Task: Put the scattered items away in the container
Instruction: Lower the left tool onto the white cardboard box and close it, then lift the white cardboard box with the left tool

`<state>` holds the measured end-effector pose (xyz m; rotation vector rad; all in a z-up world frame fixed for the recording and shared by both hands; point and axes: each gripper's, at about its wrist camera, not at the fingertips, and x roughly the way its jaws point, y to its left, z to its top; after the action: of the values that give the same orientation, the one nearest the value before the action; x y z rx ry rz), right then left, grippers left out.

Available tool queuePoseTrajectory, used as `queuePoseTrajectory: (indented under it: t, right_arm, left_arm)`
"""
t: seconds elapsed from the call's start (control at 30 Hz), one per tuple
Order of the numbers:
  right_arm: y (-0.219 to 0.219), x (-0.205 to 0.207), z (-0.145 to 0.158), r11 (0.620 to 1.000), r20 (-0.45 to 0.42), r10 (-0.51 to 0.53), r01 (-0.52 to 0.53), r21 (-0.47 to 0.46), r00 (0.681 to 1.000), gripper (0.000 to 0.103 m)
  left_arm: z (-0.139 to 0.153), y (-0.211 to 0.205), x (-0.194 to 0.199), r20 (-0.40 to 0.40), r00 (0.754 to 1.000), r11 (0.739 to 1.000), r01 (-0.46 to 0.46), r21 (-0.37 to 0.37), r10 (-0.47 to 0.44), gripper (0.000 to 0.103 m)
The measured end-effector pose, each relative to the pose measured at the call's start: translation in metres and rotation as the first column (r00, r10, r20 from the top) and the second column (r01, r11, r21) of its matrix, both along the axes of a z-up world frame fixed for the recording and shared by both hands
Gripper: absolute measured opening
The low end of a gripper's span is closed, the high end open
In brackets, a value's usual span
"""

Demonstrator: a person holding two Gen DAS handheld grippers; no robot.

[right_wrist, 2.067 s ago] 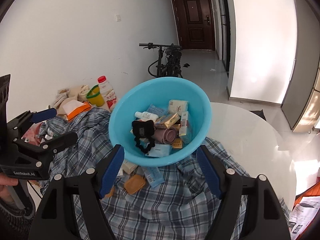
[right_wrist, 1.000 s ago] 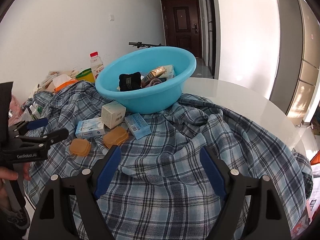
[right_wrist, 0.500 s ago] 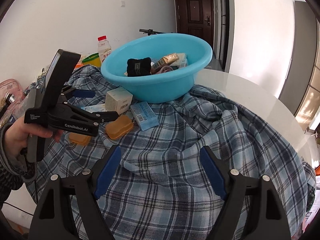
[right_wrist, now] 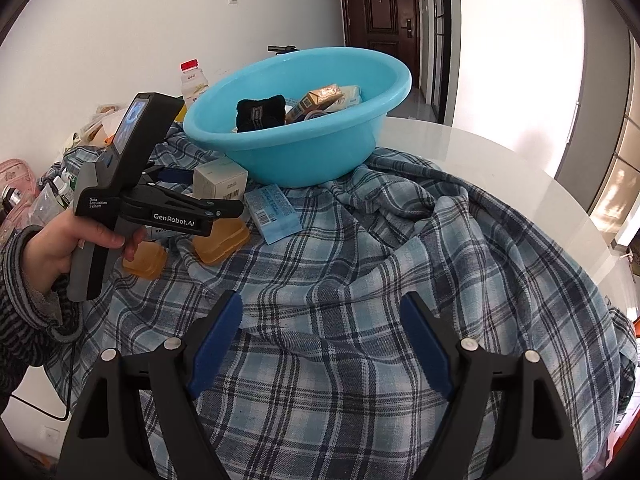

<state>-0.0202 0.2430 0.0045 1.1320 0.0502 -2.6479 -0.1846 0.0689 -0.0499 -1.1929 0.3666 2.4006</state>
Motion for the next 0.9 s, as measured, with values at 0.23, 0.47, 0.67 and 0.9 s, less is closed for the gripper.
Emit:
queuePoseTrajectory:
  t: [0.23, 0.47, 0.67, 0.9]
  right_arm:
    - [0.001, 0.004, -0.003, 1.000, 0.007, -0.001, 0.001, -0.011, 1.000, 0.080]
    - [0.006, 0.006, -0.002, 1.000, 0.014, -0.004, 0.005, -0.006, 1.000, 0.080]
    - [0.006, 0.009, 0.003, 1.000, 0.026, 0.030, -0.030, -0.011, 0.999, 0.080]
    - [-0.001, 0.019, 0.005, 0.998, 0.016, 0.033, -0.032, -0.058, 0.999, 0.080]
  left_arm:
    - [-0.003, 0.004, 0.003, -0.006, 1.000, 0.998, -0.010, -0.069, 0.009, 0.045]
    - [0.016, 0.000, 0.021, -0.041, 0.999, 1.000, -0.018, -0.006, 0.018, 0.045]
    - [0.036, -0.012, 0.048, -0.033, 0.999, 0.999, -0.027, -0.025, 0.026, 0.044]
    - [0.049, -0.041, 0.102, -0.121, 0.983, 0.990, -0.141, -0.030, 0.136, 0.044]
